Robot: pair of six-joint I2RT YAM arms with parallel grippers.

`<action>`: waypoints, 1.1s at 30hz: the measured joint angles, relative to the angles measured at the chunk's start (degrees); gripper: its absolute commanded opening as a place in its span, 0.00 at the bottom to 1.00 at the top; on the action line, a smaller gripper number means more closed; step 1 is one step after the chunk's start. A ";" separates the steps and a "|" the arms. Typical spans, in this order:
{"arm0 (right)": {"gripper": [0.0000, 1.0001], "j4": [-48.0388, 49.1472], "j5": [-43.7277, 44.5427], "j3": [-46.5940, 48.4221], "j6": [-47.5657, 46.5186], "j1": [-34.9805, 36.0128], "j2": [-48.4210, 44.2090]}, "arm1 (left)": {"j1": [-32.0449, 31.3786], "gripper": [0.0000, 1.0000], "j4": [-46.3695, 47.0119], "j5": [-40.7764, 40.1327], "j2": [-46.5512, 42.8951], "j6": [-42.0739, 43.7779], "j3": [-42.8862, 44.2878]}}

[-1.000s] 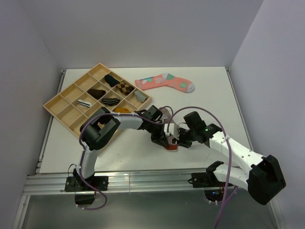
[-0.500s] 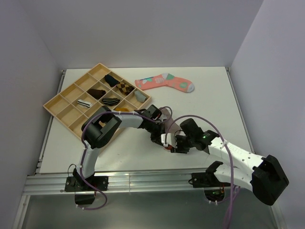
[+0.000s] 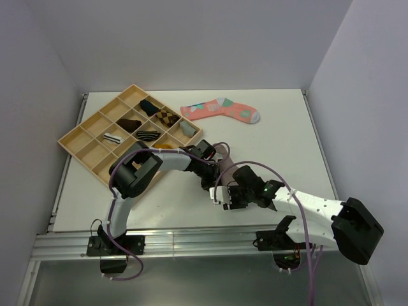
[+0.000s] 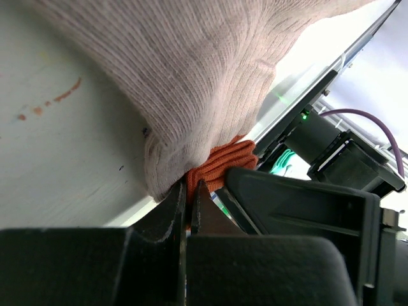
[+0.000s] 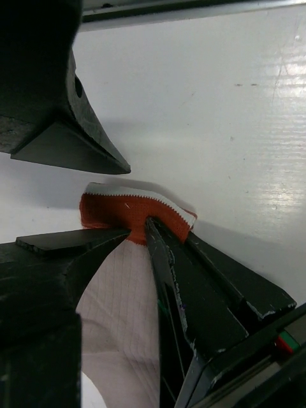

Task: Roll the socks
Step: Roll the sock at the center of the board.

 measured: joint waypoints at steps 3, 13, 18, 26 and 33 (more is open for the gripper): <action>0.45 1.38 1.11 -0.42 0.15 0.59 1.46 | 0.02 0.00 0.02 0.02 0.00 0.02 0.00; 0.25 7.39 4.42 -1.05 0.61 1.22 4.81 | 0.46 0.04 0.17 0.66 0.00 0.02 -0.35; 0.13 8.28 4.92 -1.05 2.12 1.33 5.40 | 1.22 0.20 3.34 1.97 -0.22 -1.16 -2.54; 0.12 6.01 0.76 -1.03 3.43 -0.66 3.61 | 2.03 0.35 15.19 -3.78 -7.89 -8.72 -13.31; 0.12 -3.26 -8.44 2.80 2.14 -8.09 5.95 | 2.56 0.32 27.52 -16.52 -15.96 -13.29 -21.90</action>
